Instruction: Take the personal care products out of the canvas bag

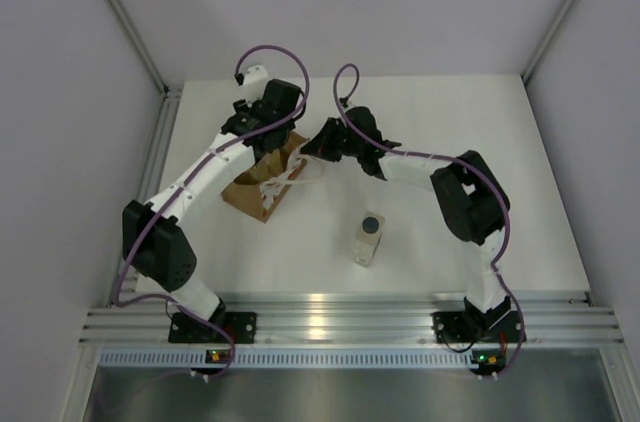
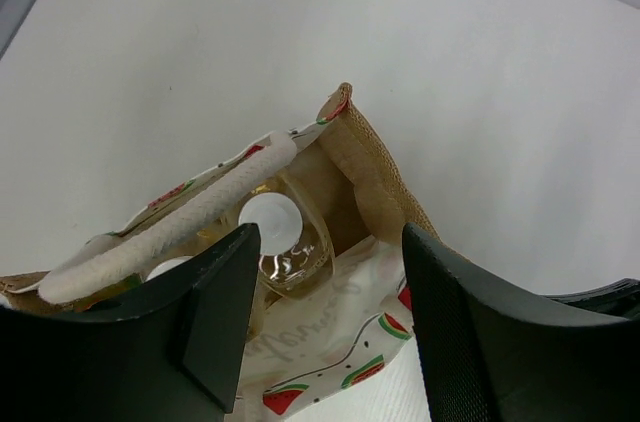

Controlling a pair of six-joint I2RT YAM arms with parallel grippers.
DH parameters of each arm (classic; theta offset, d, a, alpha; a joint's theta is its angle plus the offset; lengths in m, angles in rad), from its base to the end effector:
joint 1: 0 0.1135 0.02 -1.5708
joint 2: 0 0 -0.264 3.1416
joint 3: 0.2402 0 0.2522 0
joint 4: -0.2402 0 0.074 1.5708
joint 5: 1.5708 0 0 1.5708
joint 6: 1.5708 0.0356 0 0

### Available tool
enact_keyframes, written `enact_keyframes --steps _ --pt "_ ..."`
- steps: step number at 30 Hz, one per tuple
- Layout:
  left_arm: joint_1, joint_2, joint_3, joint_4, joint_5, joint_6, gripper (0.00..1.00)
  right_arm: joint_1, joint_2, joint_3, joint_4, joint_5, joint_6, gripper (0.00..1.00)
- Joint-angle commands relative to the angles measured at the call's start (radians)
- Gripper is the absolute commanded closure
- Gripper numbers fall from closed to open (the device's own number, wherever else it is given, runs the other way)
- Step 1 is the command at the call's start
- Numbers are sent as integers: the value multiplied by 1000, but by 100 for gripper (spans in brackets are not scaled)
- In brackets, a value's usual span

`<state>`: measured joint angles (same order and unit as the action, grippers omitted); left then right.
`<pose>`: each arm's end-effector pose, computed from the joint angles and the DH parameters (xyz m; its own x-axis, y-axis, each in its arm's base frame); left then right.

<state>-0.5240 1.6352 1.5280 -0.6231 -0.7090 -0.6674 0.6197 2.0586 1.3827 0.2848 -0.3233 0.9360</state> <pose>0.3252 -0.1612 0.3430 -0.4288 -0.2948 -0.8540 -0.3890 0.9134 -0.1200 0.3777 0.2833 0.1992 -0.8200 0.3529 -0.4507 -0.2185 0.5348 0.8162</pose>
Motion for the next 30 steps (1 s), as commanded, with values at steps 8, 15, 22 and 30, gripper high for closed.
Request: enact_keyframes --steps 8,15,22,30 --pt "39 15 -5 -7 -1 -17 42 -3 18 24 -70 32 -28 99" --pt "41 -5 -57 -7 -46 -52 44 -3 12 18 -76 38 -36 99" --pt "41 35 -84 -4 -29 -72 44 0 14 18 -76 36 -34 99" --pt "59 78 -78 -6 -9 -75 50 2 8 12 -76 40 -36 99"
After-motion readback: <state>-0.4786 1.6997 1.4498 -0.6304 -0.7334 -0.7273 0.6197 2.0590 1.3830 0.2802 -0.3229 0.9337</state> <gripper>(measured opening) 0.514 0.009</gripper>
